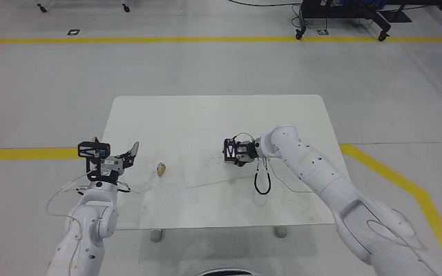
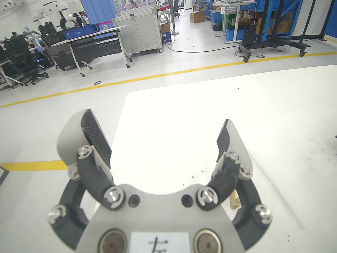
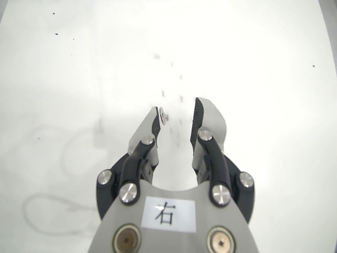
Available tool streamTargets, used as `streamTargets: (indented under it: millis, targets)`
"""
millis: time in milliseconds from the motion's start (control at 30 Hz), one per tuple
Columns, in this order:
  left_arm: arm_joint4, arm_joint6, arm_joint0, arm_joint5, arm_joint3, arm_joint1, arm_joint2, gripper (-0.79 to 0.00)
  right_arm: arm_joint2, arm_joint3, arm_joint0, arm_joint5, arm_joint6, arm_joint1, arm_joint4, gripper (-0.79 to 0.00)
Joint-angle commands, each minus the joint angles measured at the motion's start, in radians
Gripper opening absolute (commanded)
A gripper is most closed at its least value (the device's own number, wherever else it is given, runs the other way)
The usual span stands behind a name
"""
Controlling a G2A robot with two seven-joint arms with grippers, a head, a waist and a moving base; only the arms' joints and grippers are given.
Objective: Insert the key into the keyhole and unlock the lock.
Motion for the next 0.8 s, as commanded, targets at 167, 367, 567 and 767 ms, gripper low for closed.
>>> streamTargets:
  millis: [167, 367, 567, 767]
  targets:
    - [0.0, 0.0, 0.0, 0.0, 0.0, 0.0, 0.0, 0.0, -0.04, 0.055, 0.029, -0.001, -0.113, -0.011, -0.05, -0.785]
    - [0.0, 0.0, 0.0, 0.0, 0.0, 0.0, 0.0, 0.0, -0.026, 0.026, 0.022, 0.048, -0.276, 0.024, -0.135, -0.785]
    - [0.0, 0.0, 0.0, 0.0, 0.0, 0.0, 0.0, 0.0, 0.079, -0.056, -0.05, 0.15, -0.482, 0.104, -0.184, -0.785]
    - [0.0, 0.0, 0.0, 0.0, 0.0, 0.0, 0.0, 0.0, 0.231, -0.208, -0.201, 0.199, -0.723, 0.201, -0.214, -0.785]
